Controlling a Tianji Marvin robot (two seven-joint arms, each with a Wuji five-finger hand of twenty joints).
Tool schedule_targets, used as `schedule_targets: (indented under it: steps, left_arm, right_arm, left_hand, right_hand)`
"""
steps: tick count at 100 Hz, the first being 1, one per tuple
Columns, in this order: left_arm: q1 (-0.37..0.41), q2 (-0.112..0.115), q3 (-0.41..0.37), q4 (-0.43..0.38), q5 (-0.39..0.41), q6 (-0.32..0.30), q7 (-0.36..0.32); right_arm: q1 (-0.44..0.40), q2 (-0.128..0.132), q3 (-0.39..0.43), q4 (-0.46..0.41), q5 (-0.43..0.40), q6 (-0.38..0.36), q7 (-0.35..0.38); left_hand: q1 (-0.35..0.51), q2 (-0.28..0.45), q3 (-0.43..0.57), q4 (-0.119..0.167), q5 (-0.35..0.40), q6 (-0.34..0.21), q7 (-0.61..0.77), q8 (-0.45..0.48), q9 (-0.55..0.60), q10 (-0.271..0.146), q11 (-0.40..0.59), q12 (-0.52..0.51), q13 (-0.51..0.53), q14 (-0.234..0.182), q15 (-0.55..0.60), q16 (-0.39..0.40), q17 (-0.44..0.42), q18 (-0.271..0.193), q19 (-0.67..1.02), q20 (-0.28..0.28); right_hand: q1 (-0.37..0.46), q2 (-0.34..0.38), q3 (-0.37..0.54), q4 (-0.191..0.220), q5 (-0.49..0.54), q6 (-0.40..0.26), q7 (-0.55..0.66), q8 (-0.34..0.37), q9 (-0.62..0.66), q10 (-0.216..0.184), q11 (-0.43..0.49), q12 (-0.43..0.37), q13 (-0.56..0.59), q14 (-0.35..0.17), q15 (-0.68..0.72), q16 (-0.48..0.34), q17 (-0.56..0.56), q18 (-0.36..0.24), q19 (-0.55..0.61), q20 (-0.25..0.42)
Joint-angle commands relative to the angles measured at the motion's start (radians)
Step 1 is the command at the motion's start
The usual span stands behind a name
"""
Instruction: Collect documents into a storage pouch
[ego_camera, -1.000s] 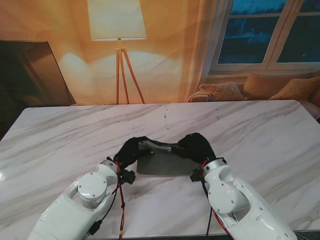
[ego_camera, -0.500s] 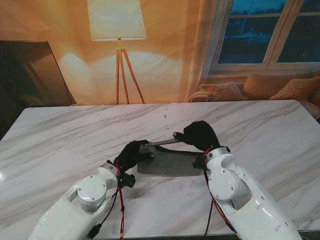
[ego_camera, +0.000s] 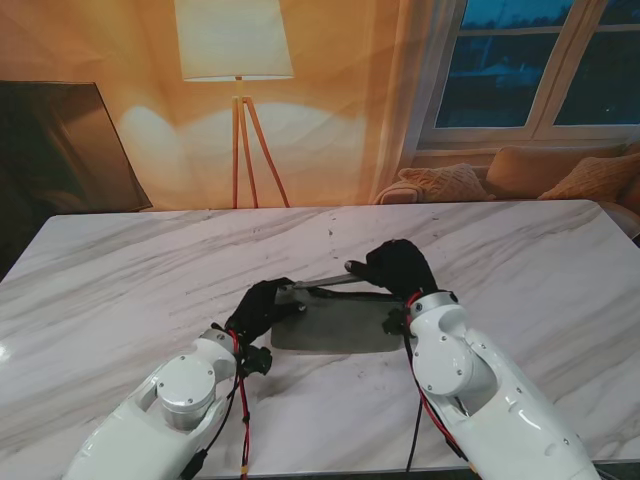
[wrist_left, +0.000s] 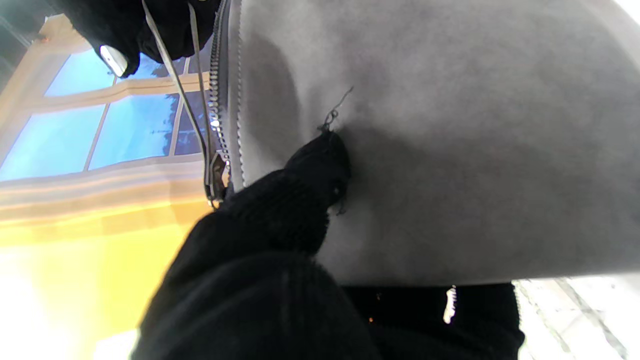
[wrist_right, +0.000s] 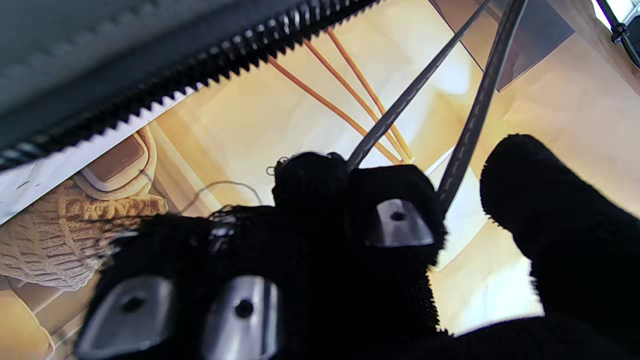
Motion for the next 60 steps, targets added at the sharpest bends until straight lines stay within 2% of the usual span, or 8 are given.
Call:
schedule_targets:
  steps: [1,60]
  left_arm:
    - [0.007,-0.006,-0.008,-0.007,-0.003,0.005,-0.002]
    - [0.021,-0.017,-0.023,-0.025,-0.036,0.020,0.035]
  right_arm:
    - [0.005,-0.002,0.003,0.004,-0.002,0.008,0.006]
    - [0.017,-0.018,0.026,0.033,0.013,0.043,-0.051]
  left_hand:
    - [0.054,0.096,0.113,0.019,0.158,-0.036,0.312,0.166,0.095,-0.021,0.060,0.009,0.045,0.104,0.019,0.001,0.002,-0.059,0.040,0.028]
    - [0.033,0.079,0.163,0.008,0.172,-0.032,0.310,0.169,0.122,-0.010,0.057,0.007,0.074,0.111,0.037,-0.005,0.028,-0.049,0.050,0.037]
  right_hand:
    - [-0.024,0.016,-0.023,0.040,0.056,0.111,0.058,-0.002,0.110,0.080,0.072,0.014,-0.013,-0.136,0.070,0.014,0.088,-0.124,0.263,-0.015]
    - [-0.022,0.019,-0.023,0.040,0.055,0.113,0.053,-0.004,0.105,0.081,0.071,0.016,-0.013,-0.136,0.067,0.013,0.088,-0.123,0.262,-0.018]
